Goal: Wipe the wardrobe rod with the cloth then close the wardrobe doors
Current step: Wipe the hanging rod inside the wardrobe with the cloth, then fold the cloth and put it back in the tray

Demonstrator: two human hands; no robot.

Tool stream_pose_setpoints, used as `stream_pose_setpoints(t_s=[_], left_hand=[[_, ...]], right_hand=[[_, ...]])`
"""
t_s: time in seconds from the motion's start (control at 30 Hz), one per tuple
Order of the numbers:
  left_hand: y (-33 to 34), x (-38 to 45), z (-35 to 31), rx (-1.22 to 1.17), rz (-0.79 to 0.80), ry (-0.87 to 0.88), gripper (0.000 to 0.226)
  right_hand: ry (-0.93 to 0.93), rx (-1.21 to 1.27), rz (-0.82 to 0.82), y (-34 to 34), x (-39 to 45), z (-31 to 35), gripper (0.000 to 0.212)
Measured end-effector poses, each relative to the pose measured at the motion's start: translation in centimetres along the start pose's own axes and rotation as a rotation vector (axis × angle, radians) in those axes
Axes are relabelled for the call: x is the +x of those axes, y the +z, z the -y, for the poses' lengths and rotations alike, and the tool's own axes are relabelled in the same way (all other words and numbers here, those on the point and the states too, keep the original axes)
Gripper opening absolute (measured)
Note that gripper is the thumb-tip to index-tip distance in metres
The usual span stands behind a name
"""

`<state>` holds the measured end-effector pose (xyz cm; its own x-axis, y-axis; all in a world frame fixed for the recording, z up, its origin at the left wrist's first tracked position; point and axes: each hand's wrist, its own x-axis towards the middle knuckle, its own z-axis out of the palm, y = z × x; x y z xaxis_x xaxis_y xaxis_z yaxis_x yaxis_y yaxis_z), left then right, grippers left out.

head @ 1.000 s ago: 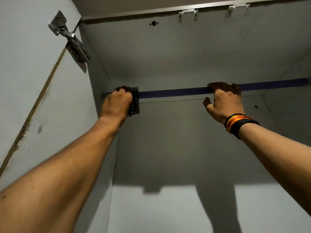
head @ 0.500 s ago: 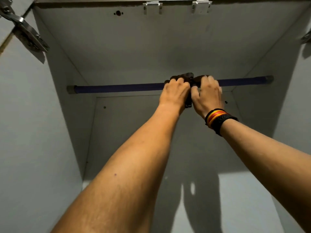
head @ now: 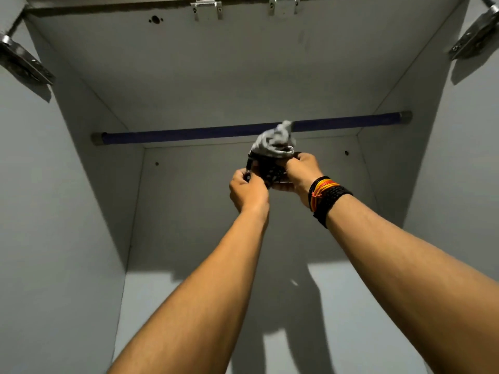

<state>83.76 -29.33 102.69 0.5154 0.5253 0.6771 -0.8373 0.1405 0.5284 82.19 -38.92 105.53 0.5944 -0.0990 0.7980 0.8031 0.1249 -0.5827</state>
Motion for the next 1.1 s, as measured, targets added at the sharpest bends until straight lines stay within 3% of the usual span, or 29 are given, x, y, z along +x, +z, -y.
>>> stream_pose_setpoints(t_s=[0.17, 0.23, 0.33, 0.43, 0.57, 0.77, 1.03, 1.1], left_hand=[[-4.4, -0.1, 0.2, 0.127, 0.099, -0.083, 0.008], [-6.4, -1.2, -0.5, 0.169, 0.198, -0.139, 0.016], [-9.5, -3.7, -1.4, 0.208, 0.306, -0.206, 0.015], [-12.8, -6.1, -1.9, 0.123, 0.369, -0.332, 0.031], [-16.4, -8.6, -1.7, 0.052, 0.431, -0.543, 0.043], [-20.3, -14.8, 0.1, 0.029, 0.351, -0.823, 0.050], [-25.5, -26.1, 2.0, 0.128, 0.271, -0.925, 0.045], [-27.5, -29.6, 3.0, 0.178, 0.270, -0.974, 0.043]], right_hand=[[0.031, -0.079, 0.132, -0.2, -3.7, -1.6, 0.036], [-0.010, -0.111, 0.177, -0.2, -5.5, -1.8, 0.043], [-0.012, -0.041, 0.047, 0.2, -8.9, -1.1, 0.035], [0.160, -0.005, -0.092, -0.2, -12.2, -0.7, 0.026], [0.374, 0.001, -0.161, -1.3, -17.7, -1.4, 0.011], [0.571, 0.096, -0.223, -3.3, -26.0, -3.3, 0.006], [0.803, 0.140, -0.200, -7.0, -38.1, -6.5, 0.036], [0.894, 0.113, -0.202, -8.2, -42.1, -7.5, 0.033]])
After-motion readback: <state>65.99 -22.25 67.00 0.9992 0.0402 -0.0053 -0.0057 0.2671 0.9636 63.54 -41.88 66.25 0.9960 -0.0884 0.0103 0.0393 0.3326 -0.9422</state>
